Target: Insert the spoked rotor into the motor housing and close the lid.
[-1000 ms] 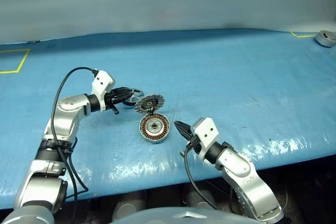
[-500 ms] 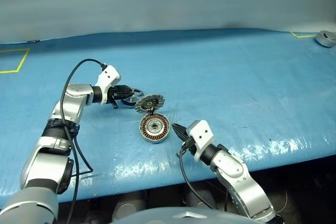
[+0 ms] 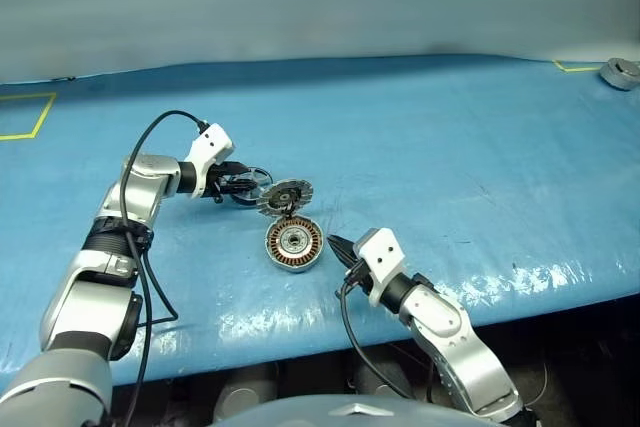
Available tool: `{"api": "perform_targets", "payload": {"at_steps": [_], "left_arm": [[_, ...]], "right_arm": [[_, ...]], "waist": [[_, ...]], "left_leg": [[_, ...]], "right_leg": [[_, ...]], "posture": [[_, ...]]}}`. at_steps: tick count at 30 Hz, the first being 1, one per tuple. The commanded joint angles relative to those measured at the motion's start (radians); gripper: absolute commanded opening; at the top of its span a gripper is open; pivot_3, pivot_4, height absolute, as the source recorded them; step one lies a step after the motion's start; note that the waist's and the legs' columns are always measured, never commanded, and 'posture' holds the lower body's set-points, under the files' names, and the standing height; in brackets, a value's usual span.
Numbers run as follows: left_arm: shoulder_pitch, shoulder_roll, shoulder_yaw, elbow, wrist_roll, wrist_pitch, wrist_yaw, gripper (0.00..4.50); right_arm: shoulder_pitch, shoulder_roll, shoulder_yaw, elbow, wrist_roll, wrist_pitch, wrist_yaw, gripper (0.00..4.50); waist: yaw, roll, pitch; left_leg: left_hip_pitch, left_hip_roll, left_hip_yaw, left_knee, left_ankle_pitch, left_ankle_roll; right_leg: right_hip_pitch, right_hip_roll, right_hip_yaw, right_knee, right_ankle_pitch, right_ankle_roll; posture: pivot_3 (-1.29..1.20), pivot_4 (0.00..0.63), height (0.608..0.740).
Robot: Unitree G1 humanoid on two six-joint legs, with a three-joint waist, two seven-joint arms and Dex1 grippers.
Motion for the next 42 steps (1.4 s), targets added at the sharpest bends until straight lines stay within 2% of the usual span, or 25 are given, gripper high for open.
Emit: {"api": "perform_targets", "payload": {"at_steps": [1, 18, 28, 35, 36, 42], "left_arm": [[-0.015, 0.008, 0.012, -0.009, 0.008, -0.021, -0.008, 2.39], [-0.009, 0.040, -0.075, 0.036, 0.144, -0.050, -0.051, 2.39], [-0.008, 0.041, -0.094, 0.063, 0.160, -0.063, -0.120, 2.39], [-0.037, 0.030, -0.094, 0.106, 0.181, -0.086, -0.123, 0.15], [-0.039, 0.030, -0.094, 0.111, 0.183, -0.092, -0.122, 0.03], [-0.045, 0.035, -0.076, 0.092, 0.175, -0.121, -0.113, 0.03]], "right_arm": [[-0.011, 0.007, -0.004, -0.024, 0.001, 0.004, -0.002, 0.00], [-0.026, 0.014, -0.002, -0.018, -0.006, 0.011, -0.004, 0.00], [-0.028, 0.017, 0.004, -0.016, -0.013, 0.016, -0.005, 0.00], [-0.036, 0.021, 0.004, -0.008, -0.014, 0.015, -0.005, 0.00], [-0.037, 0.022, 0.004, -0.008, -0.014, 0.015, -0.006, 0.00], [-0.035, 0.024, 0.007, -0.006, -0.017, 0.015, -0.011, 0.00]], "waist": [[0.000, 0.000, 0.000], [0.001, 0.000, 0.000], [0.001, 0.000, 0.000], [0.002, 0.000, -0.001], [0.001, 0.000, 0.000], [-0.002, -0.001, 0.000]], "left_leg": [[0.000, 0.000, 0.000, 0.000, 0.000, 0.000], [0.000, 0.000, 0.000, 0.003, 0.000, 0.000], [0.001, 0.000, 0.000, 0.007, 0.000, 0.000], [0.002, 0.000, 0.000, 0.012, 0.001, 0.000], [0.002, 0.000, 0.000, 0.012, 0.001, 0.001], [0.001, 0.000, 0.000, 0.011, 0.001, 0.000]], "right_leg": [[0.000, 0.000, 0.000, 0.000, 0.000, 0.000], [0.001, 0.000, 0.000, 0.003, 0.000, 0.000], [0.001, 0.000, 0.001, 0.010, -0.003, 0.004], [0.002, 0.000, 0.000, 0.014, -0.003, 0.005], [0.002, 0.000, 0.001, 0.014, -0.003, 0.005], [0.000, 0.000, 0.001, 0.014, -0.003, 0.005]], "posture": [[0.00, 0.150, 0.740], [0.00, 0.150, 0.740], [0.00, 0.150, 0.740], [0.00, 0.150, 0.740], [0.00, 0.150, 0.740], [0.00, 0.150, 0.740]]}}
